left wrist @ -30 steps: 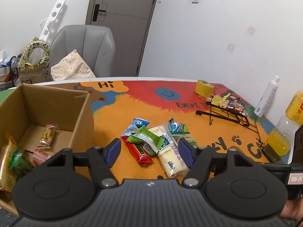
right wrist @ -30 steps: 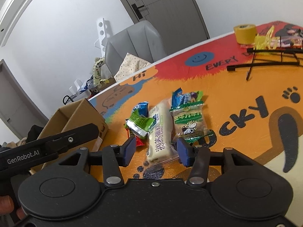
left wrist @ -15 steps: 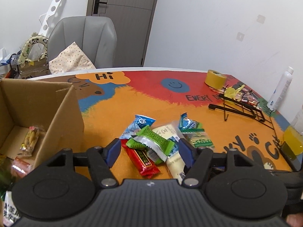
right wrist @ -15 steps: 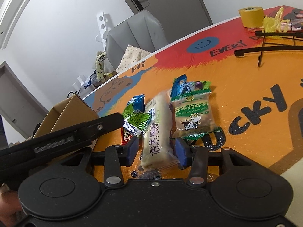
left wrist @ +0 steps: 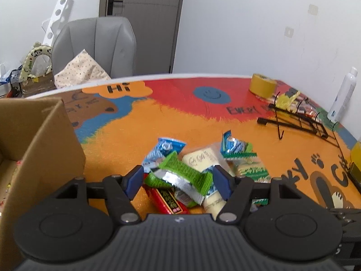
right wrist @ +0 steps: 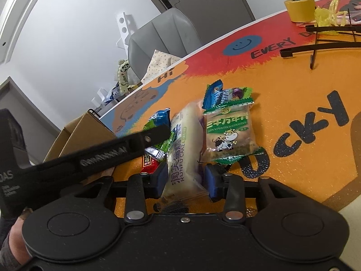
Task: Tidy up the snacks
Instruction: 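Close right tool on the long white Runfu cake while left tool lowers onto the green packet, then close left tool on the green triangular packet while right tool lifts the white cake, then carry the green packet with left tool while right tool carries the white cake to the box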
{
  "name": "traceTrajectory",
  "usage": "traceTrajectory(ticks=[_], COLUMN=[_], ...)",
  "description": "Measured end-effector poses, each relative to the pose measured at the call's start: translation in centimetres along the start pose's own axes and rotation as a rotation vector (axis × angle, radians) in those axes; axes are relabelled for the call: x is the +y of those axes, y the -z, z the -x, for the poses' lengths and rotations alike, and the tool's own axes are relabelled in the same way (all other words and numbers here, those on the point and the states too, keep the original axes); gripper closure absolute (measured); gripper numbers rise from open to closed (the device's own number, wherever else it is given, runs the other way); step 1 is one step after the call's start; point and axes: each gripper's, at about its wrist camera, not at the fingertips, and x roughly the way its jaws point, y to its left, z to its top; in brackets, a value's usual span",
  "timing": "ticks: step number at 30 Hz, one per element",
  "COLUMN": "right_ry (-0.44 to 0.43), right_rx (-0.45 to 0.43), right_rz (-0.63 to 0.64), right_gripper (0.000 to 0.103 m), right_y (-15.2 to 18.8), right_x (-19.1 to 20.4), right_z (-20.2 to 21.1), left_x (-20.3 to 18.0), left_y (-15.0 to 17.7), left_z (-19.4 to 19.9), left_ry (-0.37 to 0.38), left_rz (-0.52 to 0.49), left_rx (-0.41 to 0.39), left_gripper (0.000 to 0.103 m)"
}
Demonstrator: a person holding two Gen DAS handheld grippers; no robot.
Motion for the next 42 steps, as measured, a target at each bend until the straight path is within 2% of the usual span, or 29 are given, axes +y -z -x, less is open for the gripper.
traceTrajectory(ticks=[1,2,5,7,12,31,38,39,40,41,42], right_ry=[0.005,0.008,0.014,0.032,0.039,0.078,0.113,0.123,0.131,0.137,0.142], right_rx=[-0.001,-0.001,-0.002,-0.002,-0.007,-0.044,-0.05,-0.046,-0.037,-0.032,-0.035], right_rz=[0.01,0.018,0.024,0.027,0.031,0.021,0.037,0.029,0.023,0.02,0.021], right_gripper=[0.062,0.061,0.062,0.07,0.079,0.089,0.09,0.089,0.082,0.08,0.072], right_y=[0.0,-0.1,-0.1,-0.1,0.3,3.3,3.9,3.9,3.9,3.9,3.9], right_x=[0.2,0.3,0.7,0.9,1.6,2.9,3.5,3.4,3.3,3.3,3.3], right_z=[-0.1,-0.2,-0.3,-0.4,0.0,4.2,6.0,6.2,6.2,6.3,6.3], left_x=[0.0,0.2,0.4,0.5,0.8,0.8,1.3,1.5,1.5,1.6,1.7], left_y=[0.1,0.1,0.1,0.0,0.0,3.1,3.6,3.7,3.9,4.0,4.1], left_z=[-0.3,-0.3,-0.1,0.3,1.6,7.9,9.9,10.0,10.1,10.1,10.2], left_ry=[-0.004,0.004,0.013,0.017,0.03,0.085,0.094,0.096,0.098,0.101,0.105], left_rz=[0.008,0.019,0.023,0.024,0.036,0.065,0.073,0.076,0.08,0.083,0.085], left_rx=[0.015,0.018,0.017,0.009,-0.018,-0.048,-0.07,-0.07,-0.069,-0.067,-0.066], left_gripper=[0.039,0.046,0.057,0.06,0.068,0.07,0.069,0.069,0.069,0.069,0.069])
